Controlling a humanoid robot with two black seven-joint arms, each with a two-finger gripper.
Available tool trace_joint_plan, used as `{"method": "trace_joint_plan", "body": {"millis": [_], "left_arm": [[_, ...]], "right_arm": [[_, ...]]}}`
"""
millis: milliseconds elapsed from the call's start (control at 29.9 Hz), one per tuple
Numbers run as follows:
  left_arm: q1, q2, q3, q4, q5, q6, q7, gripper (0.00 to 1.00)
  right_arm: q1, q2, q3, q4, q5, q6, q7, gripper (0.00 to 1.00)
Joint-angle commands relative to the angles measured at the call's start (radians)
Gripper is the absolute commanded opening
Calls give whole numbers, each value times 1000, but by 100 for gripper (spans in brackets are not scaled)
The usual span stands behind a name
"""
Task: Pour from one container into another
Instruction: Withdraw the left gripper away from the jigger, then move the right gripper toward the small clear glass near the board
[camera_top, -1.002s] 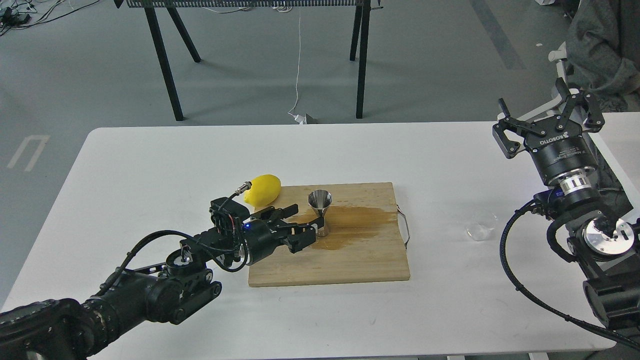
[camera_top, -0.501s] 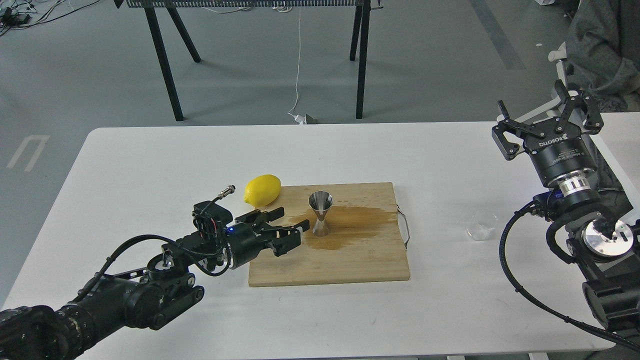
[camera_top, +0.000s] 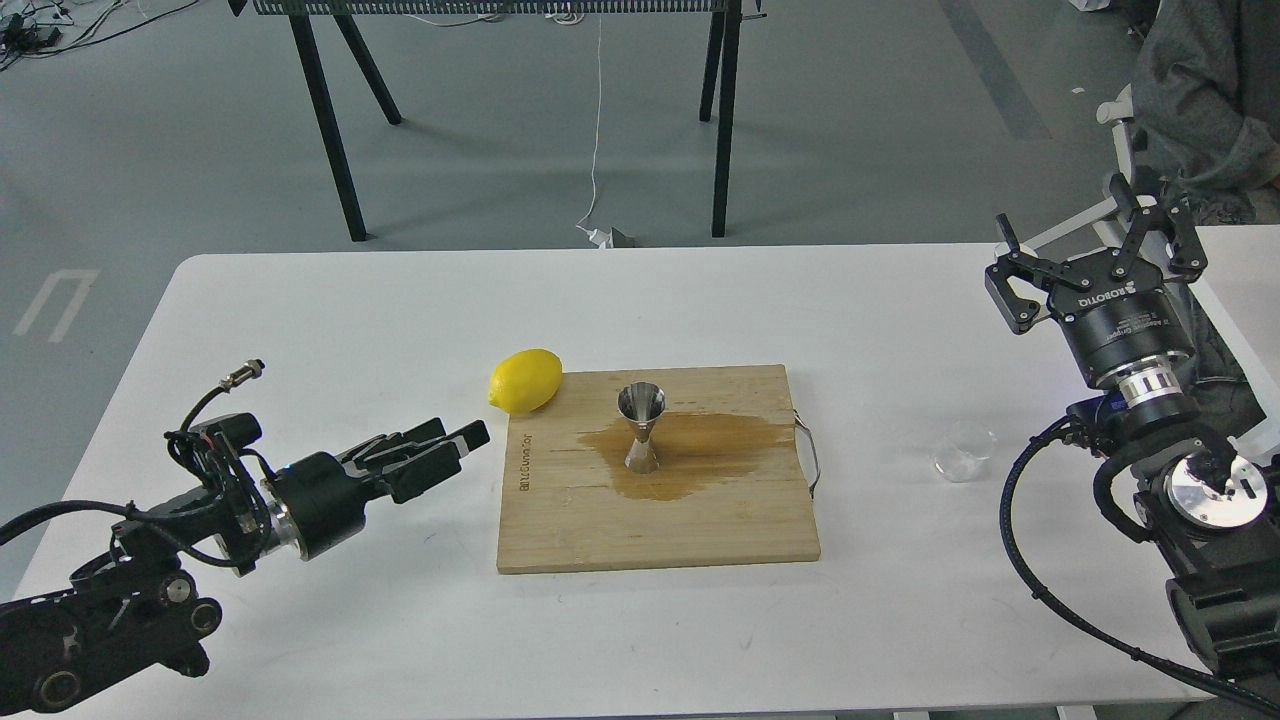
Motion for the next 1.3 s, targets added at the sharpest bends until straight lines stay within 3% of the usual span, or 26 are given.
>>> {"method": "trace_joint_plan", "body": {"millis": [0,100,301,334,534,802,935,1269], "left_arm": [[0,38,-44,-63,-90,-79,0,87],[2,42,-139,-85,-164,-226,0,87],[3,40,-356,-47,-446,-637,0,90],[2,40,-382,-27,-486,-657,0,90],[0,26,-505,151,-762,-657,0,90],[-46,-15,-516,364,-1155,-657,0,90],[-46,-20,-516,378,-1233,-657,0,91],[-39,-60,-509,378,-1233,-657,0,92]], "right_arm": [[-20,3,4,4,5,0,-3,99],[-29,3,10,21,11,0,-8,99],[-92,-2,31,102,83,0,-24,99],[-104,-4,31,119,103,0,-31,99],[-230,-19,57,242,214,-23,-35,99],[-394,-31,155,405,262,-428,-35,99],[-425,-31,142,431,262,-571,-35,99],[-424,-27,89,435,251,-754,-37,99]]}}
